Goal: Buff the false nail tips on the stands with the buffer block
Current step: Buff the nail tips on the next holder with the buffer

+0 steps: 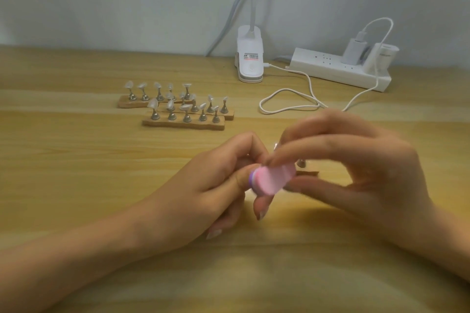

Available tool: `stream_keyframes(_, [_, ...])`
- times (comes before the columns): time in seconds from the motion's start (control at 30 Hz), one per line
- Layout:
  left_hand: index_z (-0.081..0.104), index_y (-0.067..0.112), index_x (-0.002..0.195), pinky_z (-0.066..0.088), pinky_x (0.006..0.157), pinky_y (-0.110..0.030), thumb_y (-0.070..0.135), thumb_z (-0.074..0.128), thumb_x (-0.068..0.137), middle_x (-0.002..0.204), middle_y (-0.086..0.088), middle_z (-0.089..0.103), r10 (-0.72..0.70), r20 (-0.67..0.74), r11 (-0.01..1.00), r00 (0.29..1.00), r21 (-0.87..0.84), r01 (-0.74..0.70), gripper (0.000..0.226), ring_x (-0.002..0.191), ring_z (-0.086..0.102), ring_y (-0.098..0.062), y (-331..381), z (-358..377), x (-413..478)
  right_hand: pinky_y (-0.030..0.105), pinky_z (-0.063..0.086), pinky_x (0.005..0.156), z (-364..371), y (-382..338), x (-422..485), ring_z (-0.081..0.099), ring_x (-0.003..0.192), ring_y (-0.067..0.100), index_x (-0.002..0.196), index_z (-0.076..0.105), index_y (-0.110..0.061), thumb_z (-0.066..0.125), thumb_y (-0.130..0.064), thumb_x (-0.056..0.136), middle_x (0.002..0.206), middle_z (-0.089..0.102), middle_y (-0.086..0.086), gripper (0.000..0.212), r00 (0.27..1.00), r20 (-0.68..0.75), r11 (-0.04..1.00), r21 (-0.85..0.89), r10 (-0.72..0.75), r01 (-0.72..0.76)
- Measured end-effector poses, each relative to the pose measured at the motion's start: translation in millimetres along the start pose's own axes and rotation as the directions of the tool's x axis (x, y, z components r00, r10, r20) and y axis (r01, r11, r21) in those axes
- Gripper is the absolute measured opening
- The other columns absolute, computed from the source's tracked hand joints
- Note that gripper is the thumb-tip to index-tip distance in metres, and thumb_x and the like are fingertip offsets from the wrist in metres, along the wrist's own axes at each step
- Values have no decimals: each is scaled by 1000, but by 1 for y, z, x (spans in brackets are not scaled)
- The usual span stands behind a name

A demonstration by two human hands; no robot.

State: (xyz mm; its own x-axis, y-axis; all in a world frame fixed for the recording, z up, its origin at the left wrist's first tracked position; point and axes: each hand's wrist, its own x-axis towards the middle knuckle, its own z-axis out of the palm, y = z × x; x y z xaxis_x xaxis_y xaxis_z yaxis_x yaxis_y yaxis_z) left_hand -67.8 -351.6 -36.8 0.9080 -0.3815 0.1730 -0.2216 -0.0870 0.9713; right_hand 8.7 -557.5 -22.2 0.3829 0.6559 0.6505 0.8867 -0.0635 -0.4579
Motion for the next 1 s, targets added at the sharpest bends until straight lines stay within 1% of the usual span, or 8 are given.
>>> stream_keyframes(0.1, [45, 17, 91, 26, 36, -12, 21, 41, 100, 71, 2, 62, -5, -4, 1000, 1000, 1, 5, 11, 30, 35, -4, 0, 0, -1, 37, 54, 80, -1, 2, 0, 67, 91, 24, 109, 68, -19, 73, -17, 90, 106, 65, 4, 20, 997, -37, 996, 60, 61, -59])
stream_keyframes(0.2, [45, 17, 91, 25, 36, -14, 22, 43, 99, 70, 3, 63, 0, -4, 1000, 1000, 1, 0, 10, 30, 35, -4, 1, 0, 0, 26, 51, 81, 1, 0, -1, 66, 93, 19, 109, 70, -20, 72, -20, 89, 105, 64, 1, 20, 1000, 21, 1000, 31, -5, 5])
stream_keyframes(0.33, [44, 14, 92, 25, 36, -13, 20, 41, 100, 71, 2, 62, -16, -6, 1000, 1000, -12, 16, 10, 30, 35, -5, 0, 0, 0, 39, 54, 79, 0, 2, -1, 67, 91, 24, 108, 69, -20, 73, -19, 87, 106, 65, 3, 22, 997, -43, 998, 40, 60, -58])
stream_keyframes(0.47, [44, 13, 92, 26, 36, -13, 21, 42, 99, 70, 3, 62, -10, -6, 1000, 1000, -7, 10, 11, 30, 35, -5, 1, 1, 1, 29, 52, 81, 1, -1, -1, 67, 93, 20, 108, 69, -22, 74, -20, 87, 105, 65, 1, 21, 1000, -17, 1000, -16, 5, -5])
stream_keyframes(0.57, [45, 13, 94, 27, 37, -13, 24, 42, 100, 70, 4, 62, -16, -3, 1000, 1000, -4, 16, 12, 30, 36, -4, 0, 0, 0, 35, 54, 81, 1, -2, -2, 67, 93, 23, 109, 68, -20, 72, -22, 88, 106, 65, 3, 21, 998, -47, 999, 17, 43, -42])
stream_keyframes(0.67, [45, 16, 92, 27, 37, -12, 22, 43, 100, 70, 5, 62, -12, 3, 1000, 1000, -20, 12, 11, 31, 37, -3, -1, 1, 1, 31, 52, 82, 2, -3, -3, 66, 95, 21, 108, 68, -22, 72, -23, 88, 105, 65, 2, 20, 1000, -4, 1000, -21, -5, 5])
stream_keyframes(0.83, [46, 17, 92, 28, 37, -13, 21, 42, 100, 70, 5, 63, -9, 5, 1000, 1000, -12, 9, 10, 31, 37, -4, 1, 0, 1, 34, 52, 74, 0, -1, -1, 67, 91, 23, 107, 70, -20, 73, -21, 88, 103, 65, 4, 19, 1000, -1, 1000, -9, -16, 16])
stream_keyframes(1.0, [44, 14, 92, 28, 38, -13, 24, 42, 99, 69, 5, 62, -16, 5, 1000, 1000, -20, 16, 12, 30, 38, -5, 0, 0, 1, 38, 53, 76, 0, 1, -2, 67, 90, 25, 108, 70, -18, 73, -20, 87, 105, 65, 4, 21, 999, -30, 1000, 5, 18, -18])
